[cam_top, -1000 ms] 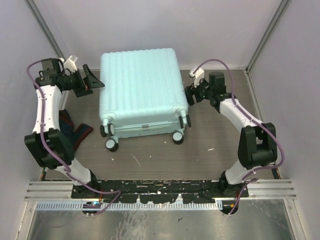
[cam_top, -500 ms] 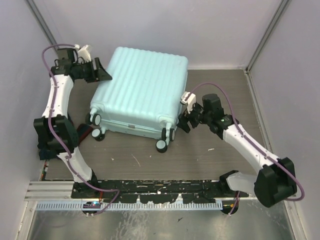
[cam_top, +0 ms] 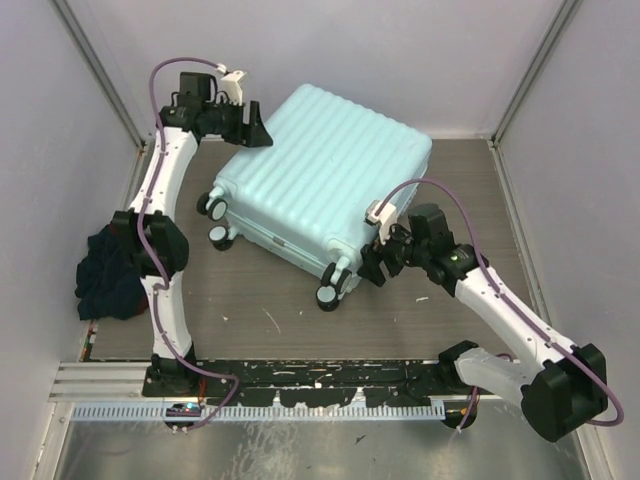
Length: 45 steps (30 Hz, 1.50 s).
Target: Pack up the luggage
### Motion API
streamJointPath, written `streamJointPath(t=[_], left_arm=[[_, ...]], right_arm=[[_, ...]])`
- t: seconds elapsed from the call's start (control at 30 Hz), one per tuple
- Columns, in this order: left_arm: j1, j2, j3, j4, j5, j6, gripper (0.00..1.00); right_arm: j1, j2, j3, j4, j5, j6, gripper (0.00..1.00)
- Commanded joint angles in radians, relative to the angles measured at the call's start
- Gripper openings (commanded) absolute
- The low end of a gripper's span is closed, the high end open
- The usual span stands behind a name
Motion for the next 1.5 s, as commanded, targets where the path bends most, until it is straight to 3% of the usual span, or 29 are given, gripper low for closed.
streamJointPath(t=[0.0,0.17,0.2,0.33,0.5,0.8,1.1,1.47], left_arm=[[-0.040,-0.056,0.095,-0.245,0.074,0.049,0.76],[-0.022,-0.242,-0.057,-0.215,-0.024,0.116,0.98],[-0.021,-0.299,-0.097,-0.213,-0.033,0.132,0.99],[-0.010,-0.458,-0.254,-0.200,-0.107,0.157,0.98],[0.015,-0.618,-0.410,-0.226,-0.152,0.153,0.98],[0.016,-0.831,-0.621,-0.301,-0.102,0.188,0.98],[0.016,-0.960,-0.786,-0.204,-0.066,0.167,0.98],[0.016,-1.006,-0.855,-0.262,-0.072,0.152,0.98]], right_arm=[[0.074,0.072,0.036,0.307,0.017,0.113,0.77],[0.172,0.169,0.082,0.422,0.060,0.167,0.77],[0.196,0.187,0.091,0.445,0.071,0.172,0.77],[0.268,0.240,0.117,0.516,0.105,0.198,0.77],[0.270,0.184,0.118,0.463,0.108,0.240,0.78],[0.002,-0.021,-0.085,0.410,0.079,0.229,0.71],[-0.026,0.057,-0.217,0.685,0.014,0.189,0.65],[0.070,0.236,-0.251,0.939,0.105,0.176,0.64]])
